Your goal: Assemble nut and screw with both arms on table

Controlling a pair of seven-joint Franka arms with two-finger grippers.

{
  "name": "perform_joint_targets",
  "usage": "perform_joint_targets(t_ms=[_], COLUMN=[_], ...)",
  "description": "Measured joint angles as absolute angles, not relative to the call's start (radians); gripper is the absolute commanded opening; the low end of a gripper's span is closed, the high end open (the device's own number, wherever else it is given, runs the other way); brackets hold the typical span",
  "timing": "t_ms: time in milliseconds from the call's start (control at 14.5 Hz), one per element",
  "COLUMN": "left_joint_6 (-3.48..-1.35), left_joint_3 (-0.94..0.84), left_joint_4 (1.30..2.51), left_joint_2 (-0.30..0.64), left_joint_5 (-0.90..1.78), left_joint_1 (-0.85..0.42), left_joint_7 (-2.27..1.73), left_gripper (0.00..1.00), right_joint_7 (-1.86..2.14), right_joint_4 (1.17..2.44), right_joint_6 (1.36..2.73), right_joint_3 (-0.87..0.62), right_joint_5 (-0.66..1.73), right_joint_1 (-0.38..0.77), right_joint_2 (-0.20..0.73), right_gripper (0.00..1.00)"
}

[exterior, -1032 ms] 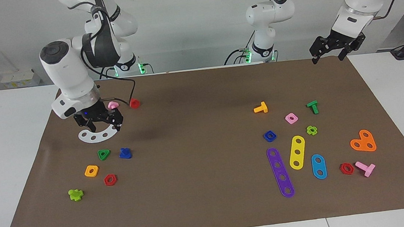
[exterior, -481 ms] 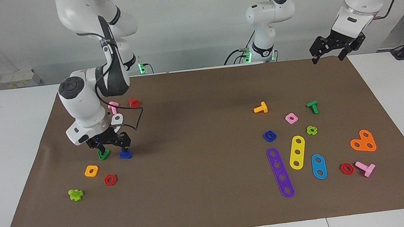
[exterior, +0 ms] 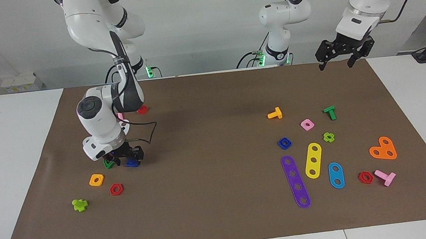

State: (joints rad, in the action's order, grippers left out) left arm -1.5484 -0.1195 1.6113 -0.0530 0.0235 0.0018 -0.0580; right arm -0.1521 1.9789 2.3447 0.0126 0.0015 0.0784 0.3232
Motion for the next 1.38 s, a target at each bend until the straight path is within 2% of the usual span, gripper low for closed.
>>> perform_joint_targets(t_ms=[206, 344, 413, 481, 688, 894, 1032, 1376], left_joint_6=[-1.624, -1.697, -1.737, -1.783, -1.962, -2.125, -2.168, -2.252], left_joint_3=[-0.119, -0.12, -0.12, -0.121, -0.121, -0.121, -0.121, -0.121], left_joint_4=[1.648, 1.682, 1.692, 1.699, 1.746, 1.839, 1.874, 1.952], left_joint_2=[-0.035, 0.007, 0.042, 0.081, 0.177, 0.231, 0.263, 0.306], left_joint_5=[0.043, 0.044, 0.044, 0.044, 0.044, 0.044, 0.044, 0.005], left_joint_1=[-0.017, -0.055, -0.074, -0.089, -0.12, -0.138, -0.147, -0.172], left_joint_7=[-0.171, -0.242, -0.269, -0.295, -0.378, -0.476, -0.533, -0.687], left_gripper=[1.0, 0.99, 0.99, 0.99, 0.95, 0.92, 0.88, 0.88], right_joint_7=[-0.152, -0.152, -0.152, -0.152, -0.152, -0.172, -0.234, -0.498], right_joint_4=[1.987, 1.989, 1.989, 1.989, 1.989, 1.986, 1.975, 1.953], right_joint_6=[2.345, 2.345, 2.344, 2.34, 2.331, 2.331, 2.331, 2.332], right_joint_3=[0.013, 0.012, 0.01, 0.009, 0.009, 0.007, 0.006, 0.001], right_joint_5=[0.002, 0.002, 0.001, 0.001, 0.001, 0.001, 0.001, 0.001], right_joint_1=[0.083, 0.085, 0.086, 0.088, 0.112, 0.146, 0.184, 0.335], right_joint_2=[0.323, 0.321, 0.318, 0.313, 0.296, 0.285, 0.283, 0.283], right_gripper=[0.49, 0.29, 0.09, 0.0, 0.0, 0.0, 0.0, 0.0])
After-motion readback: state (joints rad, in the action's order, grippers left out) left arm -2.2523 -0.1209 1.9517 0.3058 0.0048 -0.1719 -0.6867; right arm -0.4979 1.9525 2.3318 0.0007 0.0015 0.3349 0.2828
